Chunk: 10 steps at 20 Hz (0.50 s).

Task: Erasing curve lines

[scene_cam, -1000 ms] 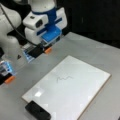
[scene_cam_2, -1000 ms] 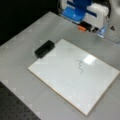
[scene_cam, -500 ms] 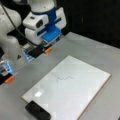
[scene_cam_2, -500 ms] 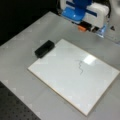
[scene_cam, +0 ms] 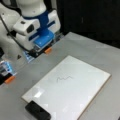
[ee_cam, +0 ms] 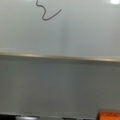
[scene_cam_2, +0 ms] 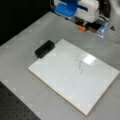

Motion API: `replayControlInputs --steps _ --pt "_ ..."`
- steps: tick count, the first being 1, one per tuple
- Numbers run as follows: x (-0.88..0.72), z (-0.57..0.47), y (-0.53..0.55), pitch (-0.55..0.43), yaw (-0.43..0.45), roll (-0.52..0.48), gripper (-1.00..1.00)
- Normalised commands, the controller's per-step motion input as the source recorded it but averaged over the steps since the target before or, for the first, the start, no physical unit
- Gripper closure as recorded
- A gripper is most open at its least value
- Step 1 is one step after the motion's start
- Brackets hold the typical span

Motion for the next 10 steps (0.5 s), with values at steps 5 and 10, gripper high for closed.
replayControlInputs --steps 5,10 --pt "0.21 0.02 -0.46 0.098 0.173 -0.134 -1.00" --pt "0.26 0.00 -0.51 0.106 0.163 -0.218 -1.00"
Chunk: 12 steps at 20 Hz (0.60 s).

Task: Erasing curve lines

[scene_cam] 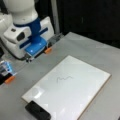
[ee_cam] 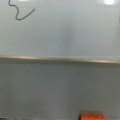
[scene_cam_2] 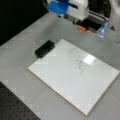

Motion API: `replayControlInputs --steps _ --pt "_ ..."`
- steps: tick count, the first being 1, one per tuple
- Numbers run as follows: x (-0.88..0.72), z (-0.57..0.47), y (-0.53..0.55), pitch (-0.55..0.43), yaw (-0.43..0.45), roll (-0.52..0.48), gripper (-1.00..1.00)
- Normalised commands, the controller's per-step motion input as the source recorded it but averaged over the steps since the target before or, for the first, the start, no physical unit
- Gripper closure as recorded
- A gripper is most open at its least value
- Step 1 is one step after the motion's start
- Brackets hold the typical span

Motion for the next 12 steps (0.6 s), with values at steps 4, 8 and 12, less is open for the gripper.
replayControlInputs --steps 4,8,12 --pt "0.29 -0.02 -0.56 0.117 0.180 -0.179 -1.00" --pt "0.34 -0.04 -0.61 0.141 0.242 -0.044 -1.00" --pt "0.44 -0.10 -0.68 0.149 0.315 0.063 -1.00"
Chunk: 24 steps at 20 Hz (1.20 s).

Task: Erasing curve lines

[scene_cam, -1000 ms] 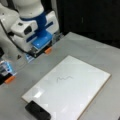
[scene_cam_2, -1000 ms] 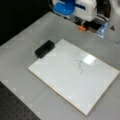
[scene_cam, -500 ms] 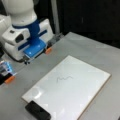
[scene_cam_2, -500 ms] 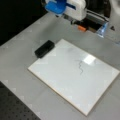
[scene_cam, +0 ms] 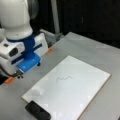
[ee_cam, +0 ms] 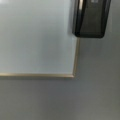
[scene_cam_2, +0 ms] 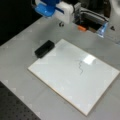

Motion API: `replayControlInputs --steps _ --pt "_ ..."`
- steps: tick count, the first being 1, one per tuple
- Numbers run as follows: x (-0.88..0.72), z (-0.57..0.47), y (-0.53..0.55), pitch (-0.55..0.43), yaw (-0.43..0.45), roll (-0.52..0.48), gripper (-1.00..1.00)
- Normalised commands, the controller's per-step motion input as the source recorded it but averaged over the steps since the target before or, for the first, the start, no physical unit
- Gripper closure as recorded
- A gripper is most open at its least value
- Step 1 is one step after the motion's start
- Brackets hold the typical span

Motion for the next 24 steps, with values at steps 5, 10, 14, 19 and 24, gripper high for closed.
replayControlInputs --steps 5,10,14,19,24 --pt "0.47 -0.08 -0.53 0.161 0.289 0.158 -1.00" --pt "0.43 -0.05 -0.27 0.120 0.129 0.238 -1.00" --pt "0.27 0.02 -0.17 0.083 0.013 0.268 -1.00" --pt "0.16 -0.05 -0.13 0.066 -0.029 0.298 -1.00" --pt "0.13 -0.04 -0.18 0.054 -0.056 0.197 -1.00"
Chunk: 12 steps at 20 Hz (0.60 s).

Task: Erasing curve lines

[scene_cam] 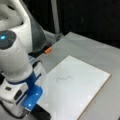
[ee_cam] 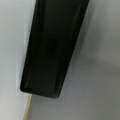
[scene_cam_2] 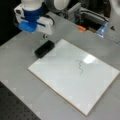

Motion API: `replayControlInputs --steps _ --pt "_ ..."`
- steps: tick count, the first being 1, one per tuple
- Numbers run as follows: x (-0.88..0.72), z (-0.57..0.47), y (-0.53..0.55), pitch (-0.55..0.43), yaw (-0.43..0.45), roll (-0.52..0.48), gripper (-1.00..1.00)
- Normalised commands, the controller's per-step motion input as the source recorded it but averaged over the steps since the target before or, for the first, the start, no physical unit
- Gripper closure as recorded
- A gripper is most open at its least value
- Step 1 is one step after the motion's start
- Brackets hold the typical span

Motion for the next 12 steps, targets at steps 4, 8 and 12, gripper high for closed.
replayControlInputs --steps 4,8,12 --pt "0.13 0.02 -0.19 0.028 -0.092 0.142 -1.00" --pt "0.13 -0.09 -0.17 0.002 -0.164 0.118 -1.00" --pt "0.11 -0.14 -0.08 -0.030 -0.189 0.118 -1.00"
